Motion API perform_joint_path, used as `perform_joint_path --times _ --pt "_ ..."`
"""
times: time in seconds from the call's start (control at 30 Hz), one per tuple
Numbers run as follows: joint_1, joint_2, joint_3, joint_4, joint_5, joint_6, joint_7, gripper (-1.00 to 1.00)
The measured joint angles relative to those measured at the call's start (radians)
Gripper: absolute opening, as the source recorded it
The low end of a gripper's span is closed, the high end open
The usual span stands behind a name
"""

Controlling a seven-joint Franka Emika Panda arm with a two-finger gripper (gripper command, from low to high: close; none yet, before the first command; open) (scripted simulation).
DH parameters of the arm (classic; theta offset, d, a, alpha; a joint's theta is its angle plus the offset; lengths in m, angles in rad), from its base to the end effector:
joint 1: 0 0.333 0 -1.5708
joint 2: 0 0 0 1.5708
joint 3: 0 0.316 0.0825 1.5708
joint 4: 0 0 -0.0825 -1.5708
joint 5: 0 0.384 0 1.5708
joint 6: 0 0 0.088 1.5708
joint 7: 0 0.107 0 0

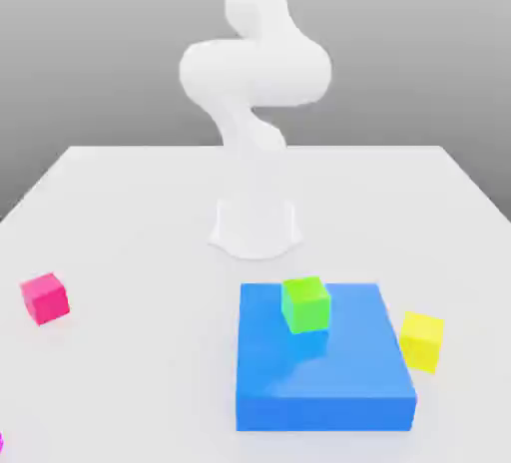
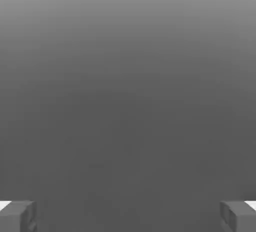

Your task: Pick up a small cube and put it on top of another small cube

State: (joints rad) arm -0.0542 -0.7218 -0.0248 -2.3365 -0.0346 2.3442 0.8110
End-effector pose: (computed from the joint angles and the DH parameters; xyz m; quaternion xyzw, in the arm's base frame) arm 0.3759 -0.0335 0.6691 -0.8461 0.3959 -0.3356 0.1210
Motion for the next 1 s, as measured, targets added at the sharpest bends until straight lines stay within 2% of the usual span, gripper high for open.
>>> perform_joint_path --times 0.37,0.6,0.7,0.8,0.87,1.0 --pt "-0.225 0.342 -0.173 -0.161 -0.109 0.193 0.016 0.0" --pt "-0.337 0.558 -0.321 -0.263 -0.091 0.319 -0.037 0.0" --pt "-0.395 0.655 -0.378 -0.307 -0.034 0.374 -0.095 0.0" --pt "-0.481 0.757 -0.397 -0.351 0.07 0.428 -0.186 0.0" --pt "-0.519 0.827 -0.37 -0.367 0.161 0.468 -0.259 0.0" --pt "-0.618 0.974 -0.239 -0.344 0.329 0.571 -0.386 0.0"
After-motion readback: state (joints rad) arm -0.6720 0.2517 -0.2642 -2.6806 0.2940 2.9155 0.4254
